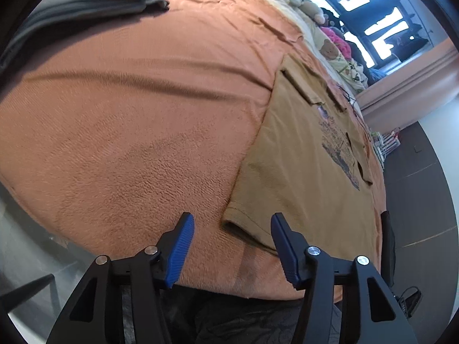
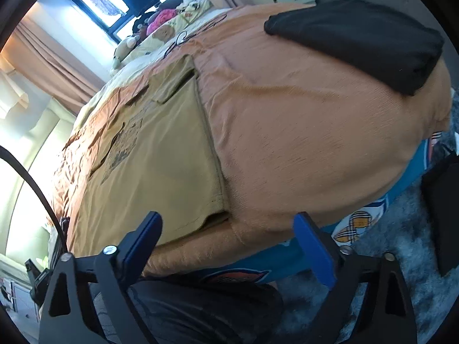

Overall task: Fold small clothes
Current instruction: 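Lower both tools to the shirt's hem, then close both tools on the shirt's hem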

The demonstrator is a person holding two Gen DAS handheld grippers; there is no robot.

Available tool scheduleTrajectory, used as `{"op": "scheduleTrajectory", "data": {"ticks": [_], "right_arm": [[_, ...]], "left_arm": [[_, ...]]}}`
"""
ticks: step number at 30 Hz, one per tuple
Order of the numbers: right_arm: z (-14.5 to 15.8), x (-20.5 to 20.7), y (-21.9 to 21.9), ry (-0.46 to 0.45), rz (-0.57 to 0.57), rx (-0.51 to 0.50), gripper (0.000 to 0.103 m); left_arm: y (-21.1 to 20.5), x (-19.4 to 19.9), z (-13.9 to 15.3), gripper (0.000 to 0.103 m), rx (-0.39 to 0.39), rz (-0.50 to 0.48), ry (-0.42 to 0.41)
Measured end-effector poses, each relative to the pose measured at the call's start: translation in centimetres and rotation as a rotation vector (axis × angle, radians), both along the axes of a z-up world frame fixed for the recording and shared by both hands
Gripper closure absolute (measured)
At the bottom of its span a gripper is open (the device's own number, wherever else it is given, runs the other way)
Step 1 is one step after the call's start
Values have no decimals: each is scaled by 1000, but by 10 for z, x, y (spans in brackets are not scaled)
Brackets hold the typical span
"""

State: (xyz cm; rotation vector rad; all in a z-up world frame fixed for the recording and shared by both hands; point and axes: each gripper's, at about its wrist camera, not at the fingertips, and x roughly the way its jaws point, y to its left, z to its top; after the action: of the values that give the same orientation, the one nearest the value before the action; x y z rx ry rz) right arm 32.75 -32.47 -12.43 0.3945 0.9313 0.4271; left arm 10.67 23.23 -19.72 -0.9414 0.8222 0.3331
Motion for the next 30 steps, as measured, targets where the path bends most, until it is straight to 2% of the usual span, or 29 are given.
{"op": "scheduleTrajectory", "data": {"ticks": [5,9,13,22,27,30], "right_arm": [[-9,14,-2,23,12,46,26],[-19,21,-7,56,16,84,32],[-25,23,-16,71,13,122,33],[-35,22,-25,100,-6,180,35],[-40,25,-21,113,3,210,48],[-45,26,-21,120,9,232,50]], "left_arm": [[7,5,-2,49,-28,7,-12],[12,9,-5,56,-71,13,-18],[14,12,-12,58,-137,27,-27],[6,16,-11,60,-142,8,-35],[12,21,-17,81,-154,27,-34],[13,23,-19,82,-162,27,-49]]}}
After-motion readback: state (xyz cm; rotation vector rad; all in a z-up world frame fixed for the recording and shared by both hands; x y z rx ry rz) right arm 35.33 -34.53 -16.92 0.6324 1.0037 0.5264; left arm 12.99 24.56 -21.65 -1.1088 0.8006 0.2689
